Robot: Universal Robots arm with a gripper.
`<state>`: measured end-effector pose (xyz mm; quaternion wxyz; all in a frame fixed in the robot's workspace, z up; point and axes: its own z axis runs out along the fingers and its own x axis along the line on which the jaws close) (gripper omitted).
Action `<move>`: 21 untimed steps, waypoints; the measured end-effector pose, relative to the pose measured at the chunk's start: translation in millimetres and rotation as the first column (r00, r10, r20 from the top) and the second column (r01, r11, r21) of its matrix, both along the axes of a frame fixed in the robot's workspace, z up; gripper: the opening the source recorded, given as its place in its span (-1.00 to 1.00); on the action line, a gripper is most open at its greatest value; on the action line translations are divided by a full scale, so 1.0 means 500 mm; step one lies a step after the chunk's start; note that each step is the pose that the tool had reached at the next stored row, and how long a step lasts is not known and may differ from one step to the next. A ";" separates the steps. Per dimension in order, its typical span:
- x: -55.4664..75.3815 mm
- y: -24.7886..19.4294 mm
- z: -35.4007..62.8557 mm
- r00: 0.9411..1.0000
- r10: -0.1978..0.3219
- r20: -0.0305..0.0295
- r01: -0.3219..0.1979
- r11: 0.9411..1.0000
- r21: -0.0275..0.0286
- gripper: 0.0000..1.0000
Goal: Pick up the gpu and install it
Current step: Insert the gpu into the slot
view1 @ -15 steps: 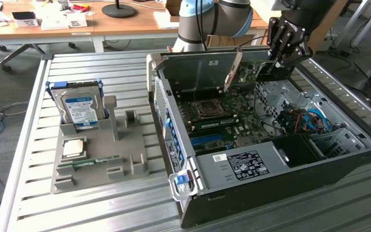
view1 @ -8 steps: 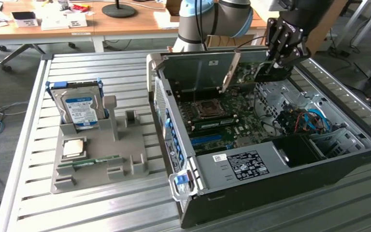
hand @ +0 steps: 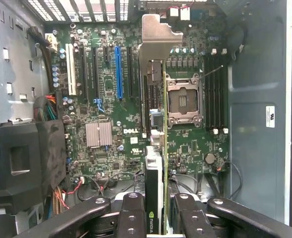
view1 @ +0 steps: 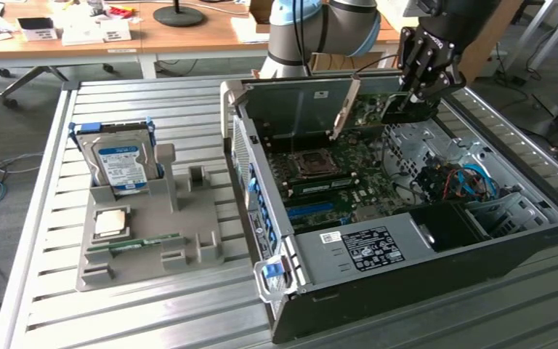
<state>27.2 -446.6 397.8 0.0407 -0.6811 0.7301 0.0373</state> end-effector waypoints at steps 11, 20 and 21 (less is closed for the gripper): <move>-0.007 0.0000 0.000 1.000 0.000 0.000 0.000 1.000 0.000 -0.46; -0.015 0.0000 0.000 1.000 0.000 0.000 0.000 1.000 0.000 -0.46; -0.015 0.0000 0.000 1.000 0.000 0.000 0.000 1.000 0.000 -0.46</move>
